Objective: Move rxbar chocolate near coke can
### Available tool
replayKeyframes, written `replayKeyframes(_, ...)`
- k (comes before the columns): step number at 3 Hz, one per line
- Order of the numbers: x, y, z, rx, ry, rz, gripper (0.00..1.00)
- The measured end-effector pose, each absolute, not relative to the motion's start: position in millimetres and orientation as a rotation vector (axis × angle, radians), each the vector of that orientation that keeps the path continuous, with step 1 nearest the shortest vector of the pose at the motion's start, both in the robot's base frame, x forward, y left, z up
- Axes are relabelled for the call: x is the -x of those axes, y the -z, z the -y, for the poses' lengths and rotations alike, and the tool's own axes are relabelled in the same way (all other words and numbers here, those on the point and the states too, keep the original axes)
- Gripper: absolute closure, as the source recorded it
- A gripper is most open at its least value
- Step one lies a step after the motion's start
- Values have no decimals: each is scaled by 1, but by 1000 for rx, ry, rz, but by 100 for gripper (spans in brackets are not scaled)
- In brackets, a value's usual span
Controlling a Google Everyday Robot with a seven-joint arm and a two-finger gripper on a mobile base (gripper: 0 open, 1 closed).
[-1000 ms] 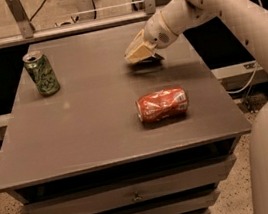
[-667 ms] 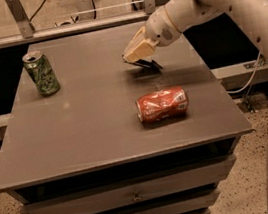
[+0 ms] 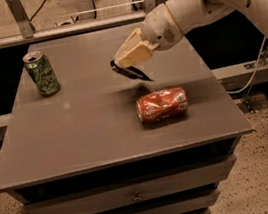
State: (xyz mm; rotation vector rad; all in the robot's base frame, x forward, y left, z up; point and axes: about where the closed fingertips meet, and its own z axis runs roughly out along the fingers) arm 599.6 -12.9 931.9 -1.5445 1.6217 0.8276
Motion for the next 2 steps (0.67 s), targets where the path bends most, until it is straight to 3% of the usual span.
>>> replayKeyframes(2,-542,-931,-16,1607,-911,-1591,100)
